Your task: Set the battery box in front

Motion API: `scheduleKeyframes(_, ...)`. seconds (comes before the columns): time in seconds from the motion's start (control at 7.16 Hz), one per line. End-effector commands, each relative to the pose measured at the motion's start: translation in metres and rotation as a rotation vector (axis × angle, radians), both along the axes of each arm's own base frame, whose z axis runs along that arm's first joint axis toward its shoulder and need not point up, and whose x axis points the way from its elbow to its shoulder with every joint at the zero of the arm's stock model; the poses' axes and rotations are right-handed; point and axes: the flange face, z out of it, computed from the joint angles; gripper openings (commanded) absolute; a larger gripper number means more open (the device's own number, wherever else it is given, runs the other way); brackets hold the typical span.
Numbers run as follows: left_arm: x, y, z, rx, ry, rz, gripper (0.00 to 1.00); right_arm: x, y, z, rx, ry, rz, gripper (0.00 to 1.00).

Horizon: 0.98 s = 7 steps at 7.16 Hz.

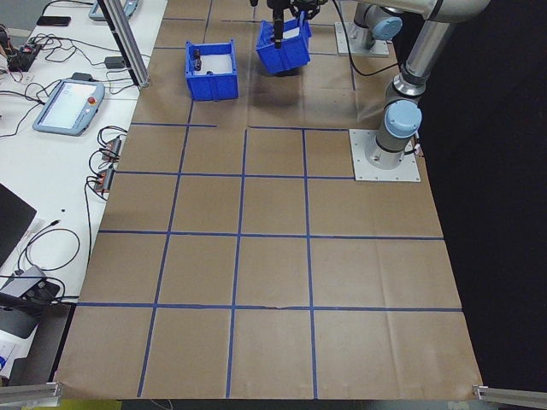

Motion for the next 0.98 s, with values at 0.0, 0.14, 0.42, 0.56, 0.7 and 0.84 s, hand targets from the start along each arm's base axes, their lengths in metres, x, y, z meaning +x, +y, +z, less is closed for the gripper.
scheduleKeyframes(0.0,0.037,0.012,-0.001,0.004,0.069,-0.019,0.99,0.031,0.007,-0.002,-0.012,-0.006,-0.028,0.03)
scheduleKeyframes(0.14,0.041,0.011,-0.001,0.012,0.103,-0.05,0.99,0.044,0.008,-0.001,-0.018,-0.011,-0.031,0.03)
scheduleKeyframes(0.42,0.05,0.015,0.007,-0.004,0.104,-0.068,0.99,0.075,0.002,0.004,-0.03,-0.014,-0.032,0.03)
scheduleKeyframes(0.56,0.066,0.015,0.011,-0.004,0.1,-0.076,0.99,0.094,-0.002,-0.001,-0.047,0.041,0.008,0.03)
scheduleKeyframes(0.7,0.078,0.018,0.01,-0.001,0.1,-0.079,0.99,0.104,-0.004,-0.01,-0.053,0.065,0.028,0.03)
scheduleKeyframes(0.84,0.077,0.029,0.009,-0.005,0.1,-0.05,0.99,0.104,-0.005,-0.014,-0.062,0.061,0.027,0.03)
